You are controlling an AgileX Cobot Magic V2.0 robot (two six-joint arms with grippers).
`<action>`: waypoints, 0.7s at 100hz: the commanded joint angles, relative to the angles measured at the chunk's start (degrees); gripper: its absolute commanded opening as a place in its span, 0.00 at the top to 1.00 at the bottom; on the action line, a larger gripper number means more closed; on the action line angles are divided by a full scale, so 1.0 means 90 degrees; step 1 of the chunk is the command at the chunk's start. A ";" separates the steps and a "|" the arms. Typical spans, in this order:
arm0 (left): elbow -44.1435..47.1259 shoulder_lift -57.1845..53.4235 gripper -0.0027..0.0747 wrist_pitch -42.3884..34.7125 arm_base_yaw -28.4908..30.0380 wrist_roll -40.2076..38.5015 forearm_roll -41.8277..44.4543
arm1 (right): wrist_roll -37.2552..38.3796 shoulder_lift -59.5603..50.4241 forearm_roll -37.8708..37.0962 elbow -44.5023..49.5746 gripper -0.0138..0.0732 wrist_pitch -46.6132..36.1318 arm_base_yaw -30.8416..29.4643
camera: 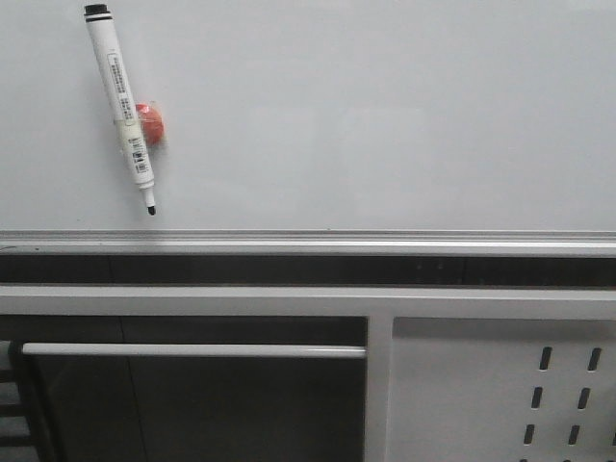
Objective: Write number 1 on whiteboard
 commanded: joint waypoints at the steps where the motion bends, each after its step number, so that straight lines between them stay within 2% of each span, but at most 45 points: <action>1: 0.0144 -0.0166 0.99 -0.0373 0.0009 -0.0037 -0.0037 | -0.0033 -0.0117 -0.0168 0.0170 0.93 -0.0160 -0.0049; 62: 0.0144 -0.0166 0.99 -0.0393 0.0009 -0.0037 0.0000 | -0.0033 -0.0117 -0.0168 0.0170 0.93 -0.0183 -0.0049; 70: 0.0144 -0.0166 0.99 -0.0617 0.0009 -0.0037 0.0298 | -0.0033 -0.0117 -0.0455 0.0170 0.93 -0.0391 -0.0049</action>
